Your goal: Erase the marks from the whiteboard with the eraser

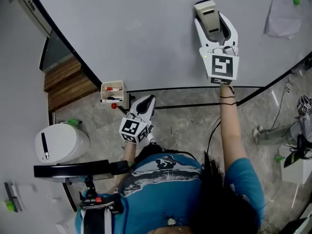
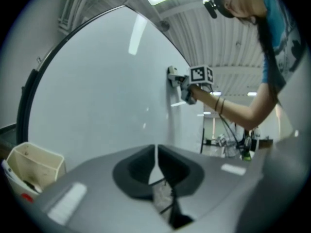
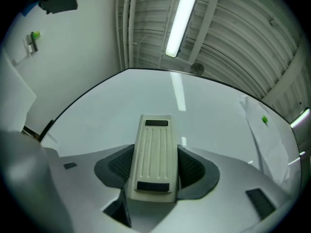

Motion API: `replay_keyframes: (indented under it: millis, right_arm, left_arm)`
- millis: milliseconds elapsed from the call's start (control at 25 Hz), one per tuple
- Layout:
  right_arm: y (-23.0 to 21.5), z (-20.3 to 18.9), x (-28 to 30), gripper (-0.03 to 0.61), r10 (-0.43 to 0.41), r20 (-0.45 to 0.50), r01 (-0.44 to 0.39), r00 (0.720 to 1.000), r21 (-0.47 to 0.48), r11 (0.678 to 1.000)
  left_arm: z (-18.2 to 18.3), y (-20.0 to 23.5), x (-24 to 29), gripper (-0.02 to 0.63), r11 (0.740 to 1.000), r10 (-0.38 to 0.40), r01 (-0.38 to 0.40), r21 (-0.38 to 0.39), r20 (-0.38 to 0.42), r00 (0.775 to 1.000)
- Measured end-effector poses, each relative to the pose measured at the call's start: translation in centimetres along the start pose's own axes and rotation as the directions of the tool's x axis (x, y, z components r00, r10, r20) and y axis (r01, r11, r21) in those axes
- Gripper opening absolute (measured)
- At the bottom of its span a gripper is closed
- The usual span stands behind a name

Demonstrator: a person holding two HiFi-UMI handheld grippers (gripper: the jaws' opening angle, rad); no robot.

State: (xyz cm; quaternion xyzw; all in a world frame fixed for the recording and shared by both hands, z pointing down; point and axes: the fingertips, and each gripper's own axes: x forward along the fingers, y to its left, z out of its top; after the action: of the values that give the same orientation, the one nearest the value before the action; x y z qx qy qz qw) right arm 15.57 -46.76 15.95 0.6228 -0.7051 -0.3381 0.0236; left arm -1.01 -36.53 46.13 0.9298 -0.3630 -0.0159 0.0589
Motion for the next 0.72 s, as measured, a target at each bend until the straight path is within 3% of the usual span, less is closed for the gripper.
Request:
replay_keyframes:
  millis: [200,360,720]
  right_arm:
    - [-8.1,0.0,-0.1,0.264,-0.078,-0.010,0.079,0.997,0.091,0.993]
    - [-11.7,-0.8,-0.3,0.264,-0.120,-0.024,0.122,0.993,0.136,0.983]
    - [-11.2,-1.6,0.2,0.264,-0.138,-0.048,0.144,0.989,0.160,0.977]
  left_arm:
    - [0.2,-0.7,0.4,0.006,1.000,-0.022,0.022,0.005,-0.003,1.000]
    - [0.0,-0.4,0.0,0.006,1.000,-0.014,0.014,0.005,-0.003,1.000]
    - [-0.6,0.7,-1.5,0.006,1.000,0.013,-0.013,0.001,-0.003,1.000]
